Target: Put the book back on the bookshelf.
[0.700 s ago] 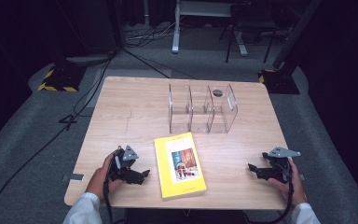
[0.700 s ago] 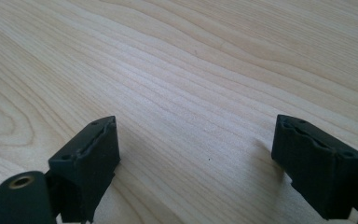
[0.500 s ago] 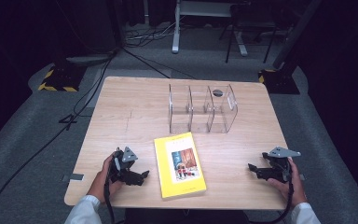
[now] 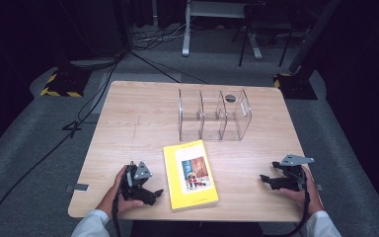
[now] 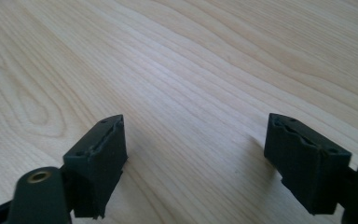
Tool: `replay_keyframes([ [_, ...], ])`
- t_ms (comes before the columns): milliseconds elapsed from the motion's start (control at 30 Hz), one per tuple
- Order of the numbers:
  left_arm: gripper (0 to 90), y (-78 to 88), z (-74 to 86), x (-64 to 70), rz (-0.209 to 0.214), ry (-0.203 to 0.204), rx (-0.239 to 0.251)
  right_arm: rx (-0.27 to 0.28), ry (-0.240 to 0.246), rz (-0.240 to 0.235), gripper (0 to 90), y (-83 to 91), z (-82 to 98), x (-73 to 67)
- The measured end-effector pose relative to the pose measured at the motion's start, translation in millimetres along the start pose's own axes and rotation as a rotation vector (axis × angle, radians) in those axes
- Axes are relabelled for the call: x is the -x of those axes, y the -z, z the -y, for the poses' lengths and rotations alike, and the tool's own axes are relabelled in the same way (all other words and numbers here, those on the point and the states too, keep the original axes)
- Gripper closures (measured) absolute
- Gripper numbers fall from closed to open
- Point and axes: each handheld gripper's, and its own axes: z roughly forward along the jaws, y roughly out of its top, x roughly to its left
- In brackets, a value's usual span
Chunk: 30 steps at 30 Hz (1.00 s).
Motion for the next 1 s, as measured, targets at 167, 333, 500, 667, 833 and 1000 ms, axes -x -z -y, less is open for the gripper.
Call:
replay_keyframes([
  [167, 0.3, -5.0, -5.9, -0.3, 0.001, -0.003, -0.001, -0.035, 0.122, -0.046, 28.3, -9.0, -17.6, -18.1],
  [333, 0.3, -7.0, -8.3, -2.9, -0.004, 0.002, -0.001, -0.037, 0.212, -0.114, 32.2, -22.6, -42.2, -38.9],
  [500, 0.3, -10.5, -12.4, -4.9, -0.006, 0.001, 0.001, -0.019, 0.246, -0.158, 33.9, -33.4, -65.6, -54.4],
  [667, 0.1, -12.6, -15.0, -6.7, 0.0, -0.01, -0.001, 0.035, 0.229, -0.253, 33.8, -48.9, -82.1, -71.8],
  [833, 0.1, -12.9, -15.1, -6.6, 0.002, -0.008, 0.001, 0.028, 0.28, -0.307, 32.7, -54.6, -86.7, -91.7],
  [1000, 0.1, -13.5, -15.8, -5.7, -0.001, -0.006, 0.001, 0.013, 0.304, -0.354, 32.0, -58.1, -84.3, -103.1],
])
